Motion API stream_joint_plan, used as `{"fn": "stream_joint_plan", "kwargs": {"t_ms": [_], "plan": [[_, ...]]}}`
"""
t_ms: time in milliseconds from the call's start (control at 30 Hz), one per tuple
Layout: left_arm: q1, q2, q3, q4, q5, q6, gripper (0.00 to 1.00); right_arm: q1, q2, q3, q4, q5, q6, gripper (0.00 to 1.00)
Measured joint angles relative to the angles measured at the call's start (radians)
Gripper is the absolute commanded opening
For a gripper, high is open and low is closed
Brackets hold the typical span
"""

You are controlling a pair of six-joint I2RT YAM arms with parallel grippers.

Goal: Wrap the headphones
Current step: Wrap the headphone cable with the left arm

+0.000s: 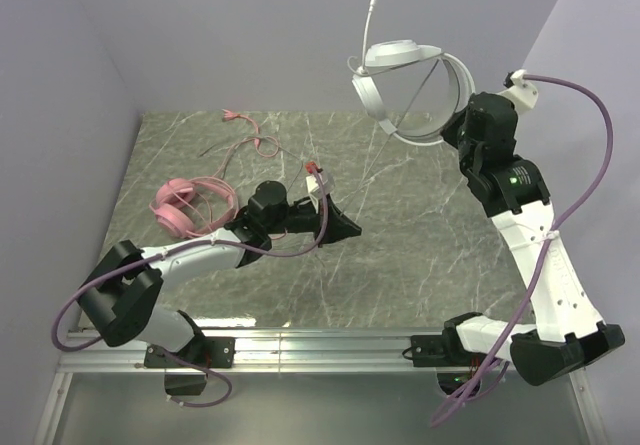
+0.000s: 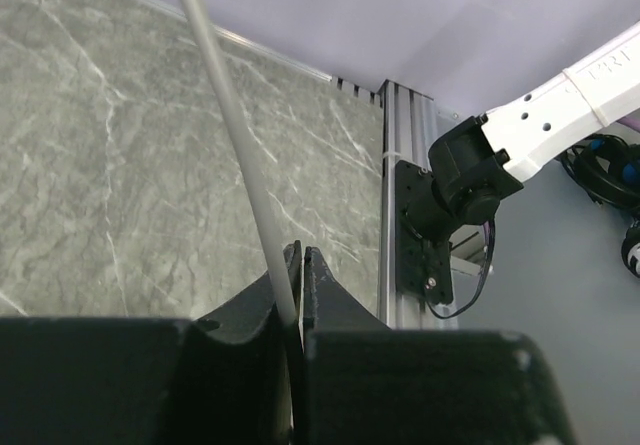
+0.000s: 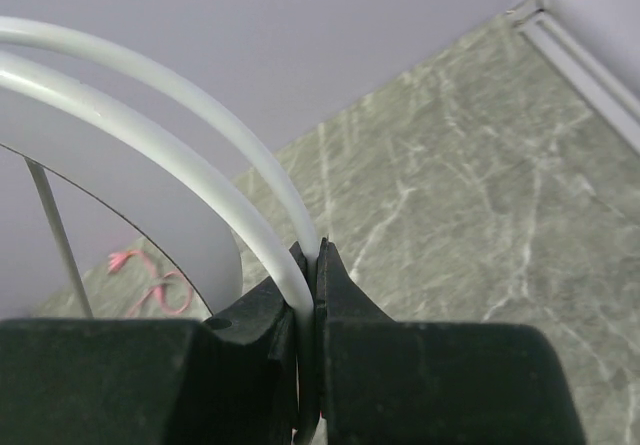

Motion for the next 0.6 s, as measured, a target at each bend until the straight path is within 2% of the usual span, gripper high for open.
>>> {"fn": "stream_joint_plan", "kwargs": {"t_ms": [167,333,600], "plan": [[-0.015,-0.026,0.044,-0.120,-0.012,0.005,0.17,-0.002,0.003,-0.061,0.006,0.093,-0.007,0.00],[-0.040,-0.087,0.098,-0.279,-0.045,0.027,0.19,-0.002,0.014,-0.141,0.024,0.149,-0.011,0.00],[-0.114,-0.127,0.296,-0.590,-0.325,0.140,0.17,-0.002,0.059,-0.250,0.032,0.203,-0.015,0.00]]}}
